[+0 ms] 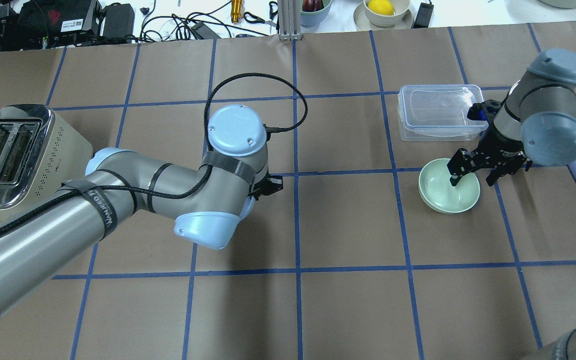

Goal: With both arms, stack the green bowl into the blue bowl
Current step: 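Slide the blue bowl to table center while the right grasps the green bowl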

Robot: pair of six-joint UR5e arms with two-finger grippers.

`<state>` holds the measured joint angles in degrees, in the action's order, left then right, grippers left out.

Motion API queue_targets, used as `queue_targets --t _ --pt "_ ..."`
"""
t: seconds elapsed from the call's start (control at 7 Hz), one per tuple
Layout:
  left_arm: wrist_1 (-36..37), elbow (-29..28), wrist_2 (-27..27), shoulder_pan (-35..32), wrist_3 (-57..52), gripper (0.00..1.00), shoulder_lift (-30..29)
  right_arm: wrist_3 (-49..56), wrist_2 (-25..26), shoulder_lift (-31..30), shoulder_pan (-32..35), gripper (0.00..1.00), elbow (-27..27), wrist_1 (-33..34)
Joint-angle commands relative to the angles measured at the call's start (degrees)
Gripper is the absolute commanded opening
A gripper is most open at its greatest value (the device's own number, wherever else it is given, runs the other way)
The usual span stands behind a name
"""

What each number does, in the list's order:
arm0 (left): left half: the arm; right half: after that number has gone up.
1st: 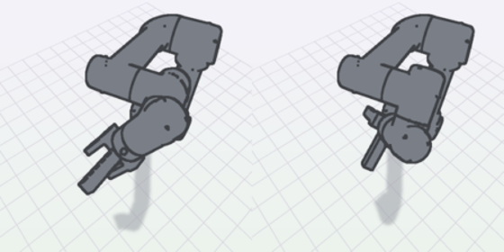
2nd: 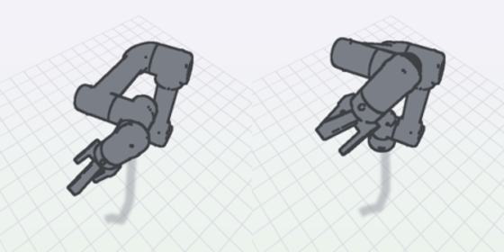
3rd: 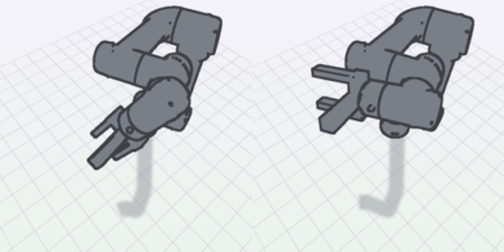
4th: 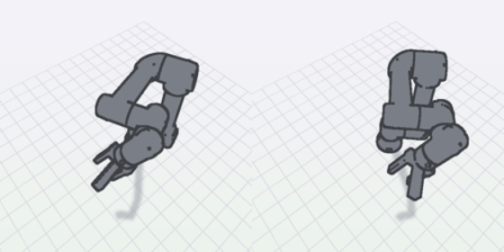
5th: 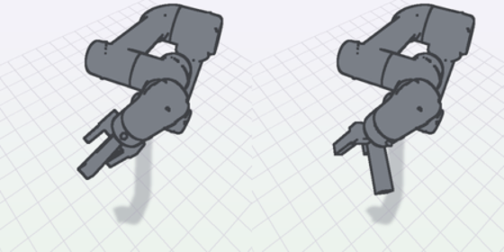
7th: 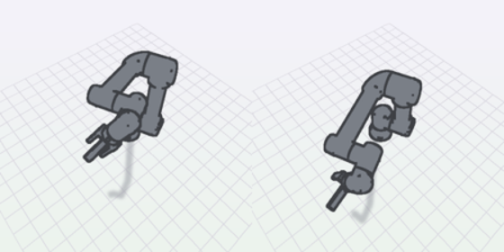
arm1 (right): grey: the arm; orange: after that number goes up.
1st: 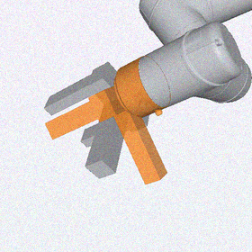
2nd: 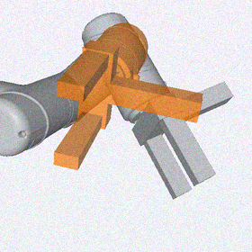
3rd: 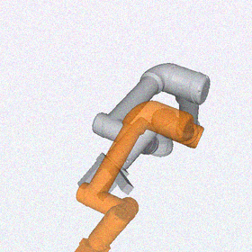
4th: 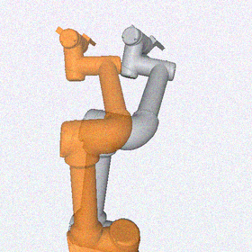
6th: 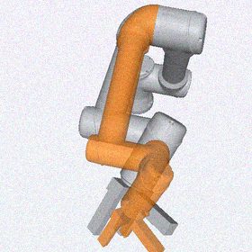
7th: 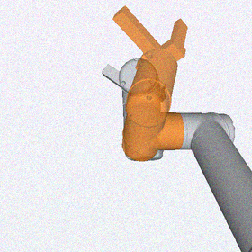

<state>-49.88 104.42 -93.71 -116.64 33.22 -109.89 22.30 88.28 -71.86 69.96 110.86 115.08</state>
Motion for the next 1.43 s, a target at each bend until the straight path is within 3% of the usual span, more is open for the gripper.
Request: queue_targets --t 0.0,0.29,0.43,0.57,0.86,1.0,1.14,1.29 --pt "0.2 -5.8 1.2 -3.6 5.8 0.00 -7.1 2.1 0.5 0.0 -0.1 0.00 -0.3 0.2" --pt "0.3 -6.2 0.6 -3.9 5.3 0.00 -8.8 2.0 0.8 -0.4 -0.2 0.00 -2.9 -0.6" --pt "0.4 -6.2 0.6 -4.1 5.5 0.06 -8.9 2.1 0.7 -0.6 -0.2 0.00 -4.7 -2.6" --pt "0.6 -6.4 0.5 -4.1 4.2 0.99 -8.4 2.1 0.6 -0.6 -0.2 0.00 -6.9 -5.2" --pt "-2.0 -11.7 0.6 -2.7 0.2 1.00 -5.5 2.3 -0.1 -0.4 -0.2 0.00 -11.9 -11.2" --pt "-8.6 -14.1 0.8 0.2 -6.5 1.00 -3.0 3.0 -0.5 -0.7 0.3 0.00 -13.2 -12.7" --pt "-14.6 -15.8 1.8 4.6 -11.8 1.00 0.8 2.8 -4.4 -1.3 2.5 0.00 -13.7 -13.0" --pt "-19.3 -16.5 5.8 10.6 -16.5 1.00 5.1 2.1 -6.1 -2.0 7.3 0.00 -14.2 -12.8"
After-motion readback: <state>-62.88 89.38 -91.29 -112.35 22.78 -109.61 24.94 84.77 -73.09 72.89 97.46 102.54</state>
